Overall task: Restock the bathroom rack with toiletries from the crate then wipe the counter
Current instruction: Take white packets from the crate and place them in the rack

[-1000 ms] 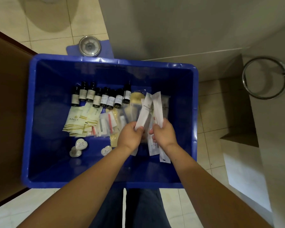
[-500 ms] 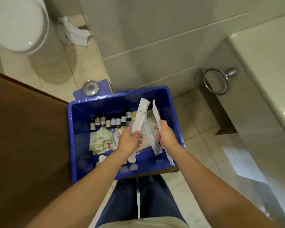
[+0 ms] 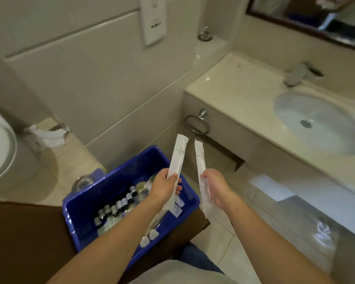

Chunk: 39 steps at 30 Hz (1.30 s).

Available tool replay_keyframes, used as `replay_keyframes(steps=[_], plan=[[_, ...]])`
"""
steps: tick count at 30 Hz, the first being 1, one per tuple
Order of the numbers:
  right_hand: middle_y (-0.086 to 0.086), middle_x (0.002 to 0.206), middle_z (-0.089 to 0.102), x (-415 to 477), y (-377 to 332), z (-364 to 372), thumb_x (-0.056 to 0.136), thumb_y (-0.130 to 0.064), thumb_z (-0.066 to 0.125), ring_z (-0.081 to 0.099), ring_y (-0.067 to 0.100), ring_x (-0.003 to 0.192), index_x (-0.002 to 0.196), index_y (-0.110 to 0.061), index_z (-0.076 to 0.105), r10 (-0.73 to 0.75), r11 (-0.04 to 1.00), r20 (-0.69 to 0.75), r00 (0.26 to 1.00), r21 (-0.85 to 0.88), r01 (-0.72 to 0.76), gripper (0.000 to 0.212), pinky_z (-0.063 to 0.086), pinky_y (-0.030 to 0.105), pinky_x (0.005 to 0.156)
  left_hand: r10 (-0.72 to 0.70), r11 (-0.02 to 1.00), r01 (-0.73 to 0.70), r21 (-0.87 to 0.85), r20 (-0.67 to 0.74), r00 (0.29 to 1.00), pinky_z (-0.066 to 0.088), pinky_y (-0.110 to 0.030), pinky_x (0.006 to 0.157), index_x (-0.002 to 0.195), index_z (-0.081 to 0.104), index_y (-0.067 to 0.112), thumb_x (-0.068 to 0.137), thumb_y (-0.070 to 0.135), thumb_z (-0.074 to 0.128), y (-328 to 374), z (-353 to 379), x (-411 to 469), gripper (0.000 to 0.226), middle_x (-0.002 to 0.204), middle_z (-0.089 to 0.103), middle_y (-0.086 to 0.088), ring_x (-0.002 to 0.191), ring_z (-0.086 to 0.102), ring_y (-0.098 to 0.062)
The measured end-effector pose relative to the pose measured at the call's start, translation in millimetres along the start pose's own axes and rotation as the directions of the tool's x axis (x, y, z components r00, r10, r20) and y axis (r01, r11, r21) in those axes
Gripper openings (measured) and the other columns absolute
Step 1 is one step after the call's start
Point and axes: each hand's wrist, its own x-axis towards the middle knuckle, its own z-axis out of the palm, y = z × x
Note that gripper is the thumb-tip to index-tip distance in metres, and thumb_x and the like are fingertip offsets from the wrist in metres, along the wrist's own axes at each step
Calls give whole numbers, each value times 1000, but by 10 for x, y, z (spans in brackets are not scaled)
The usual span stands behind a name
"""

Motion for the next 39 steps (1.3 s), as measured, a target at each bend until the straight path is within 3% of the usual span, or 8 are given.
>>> replay_keyframes(steps=[4,8,16,22,29,33,39], plan=[[9,105,58,-187,58,-517,92,-21,53,58,27,92,96,-25,53,-45,991,-107,993,120,58,6,50,36,71,52,998,-58,28,161,986,55,-27,58,124,47,14,101,19,46,268,436,-135,24,97,64,-12,71,65,-19],[7,96,60,-371,192,-1059,95,-20,52,58,22,78,99,-22,53,-79,963,-199,977,238,126,4,48,32,61,80,984,-123,130,296,952,55,-23,55,122,46,22,99,26,48,432,951,-290,23,99,65,-9,70,69,-18],[11,78,59,-741,581,-2364,89,-3,43,51,18,50,104,-8,51,-49,842,-431,901,467,269,18,42,25,42,67,967,-166,193,436,897,54,-27,57,114,49,15,93,24,52,515,2314,-633,23,96,65,-12,64,67,-18],[16,87,53,-1027,977,-3560,84,3,35,53,27,67,100,-6,49,-6,865,-480,877,438,246,23,43,33,59,44,966,-171,195,528,848,53,-26,54,115,44,12,91,9,49,549,3537,-1154,25,100,64,-14,67,64,-19],[16,77,50,-1237,1314,-4756,82,8,38,50,28,72,80,-3,50,-7,860,-553,833,422,286,16,39,35,63,63,963,-208,170,612,789,59,-33,63,121,41,8,90,2,51,553,4684,-1600,33,106,63,-14,70,68,-21],[17,79,57,-1313,1475,-5255,84,7,43,55,27,69,94,-1,59,-18,830,-560,829,454,325,20,45,31,61,100,966,-230,120,644,758,60,-33,63,123,42,10,90,3,56,592,5143,-1755,36,105,66,-17,73,73,-26],[15,80,66,-1292,1616,-5833,93,-5,49,65,27,64,113,-16,58,-43,723,-564,824,552,415,25,55,35,58,118,965,-241,105,647,753,60,-35,60,122,42,11,93,9,54,678,5708,-1874,32,99,69,-16,66,72,-26]])
